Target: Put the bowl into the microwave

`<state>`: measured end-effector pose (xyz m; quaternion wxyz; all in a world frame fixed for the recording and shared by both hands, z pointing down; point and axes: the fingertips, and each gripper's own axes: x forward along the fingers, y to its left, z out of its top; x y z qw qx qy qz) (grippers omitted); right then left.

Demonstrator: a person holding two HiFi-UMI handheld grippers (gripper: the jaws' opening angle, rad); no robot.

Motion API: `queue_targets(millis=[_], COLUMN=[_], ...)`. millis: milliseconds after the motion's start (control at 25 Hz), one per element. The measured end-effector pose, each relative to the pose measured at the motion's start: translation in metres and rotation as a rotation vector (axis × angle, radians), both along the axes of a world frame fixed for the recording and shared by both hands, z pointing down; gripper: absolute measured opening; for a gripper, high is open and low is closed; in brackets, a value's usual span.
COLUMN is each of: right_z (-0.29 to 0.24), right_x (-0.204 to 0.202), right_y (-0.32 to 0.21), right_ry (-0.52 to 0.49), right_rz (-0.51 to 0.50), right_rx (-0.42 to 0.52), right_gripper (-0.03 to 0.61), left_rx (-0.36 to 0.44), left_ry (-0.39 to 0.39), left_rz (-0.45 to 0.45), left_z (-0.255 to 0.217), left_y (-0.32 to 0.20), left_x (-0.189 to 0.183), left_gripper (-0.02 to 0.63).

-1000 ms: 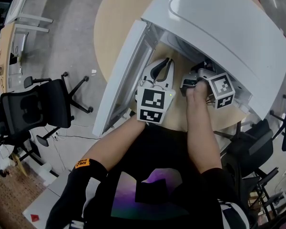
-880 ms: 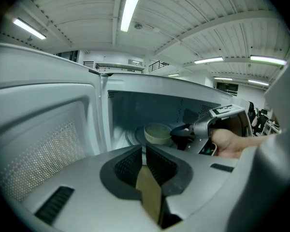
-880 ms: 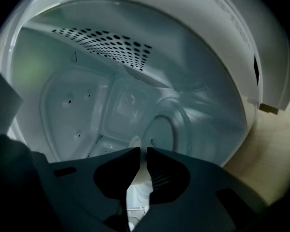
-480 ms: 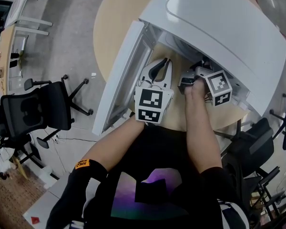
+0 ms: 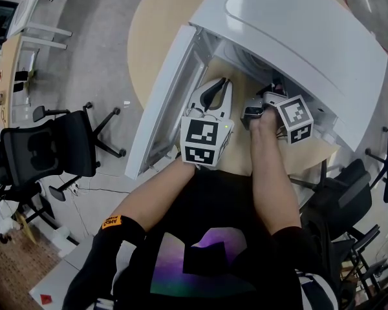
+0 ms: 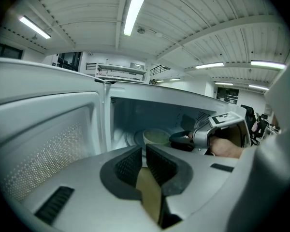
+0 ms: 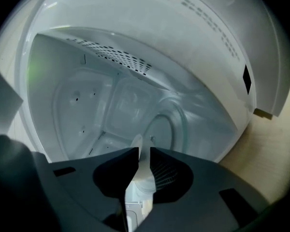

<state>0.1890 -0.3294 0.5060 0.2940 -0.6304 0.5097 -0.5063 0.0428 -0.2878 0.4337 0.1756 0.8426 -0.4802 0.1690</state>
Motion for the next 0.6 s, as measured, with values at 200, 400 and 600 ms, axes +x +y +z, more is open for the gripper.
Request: queue_targets(millis=[200, 400, 600], right_z=[-0.001, -0.004, -0.022], right_x=[0.002, 0.002, -0.014], right_y=[0.007, 0.017, 0.038], right_ry=[-0.002, 0.04, 0.249], right_rz=[0.005, -0.022, -0.186], right_rx=[-0.005, 0.003, 0.052], right_gripper=[0.069, 0.069, 0.067], left_rx=[0.006, 0.014, 0.021], left_ry=[0.012, 0.02, 0.036], left_rz=[-0.002, 0.003, 0.004], left_z=[-0.004, -0.007, -0.012], left_y=[0.003, 0.007, 0.013], left_x=[0.0, 0.004, 0.004], left_gripper=[0.058, 0.058, 0.058])
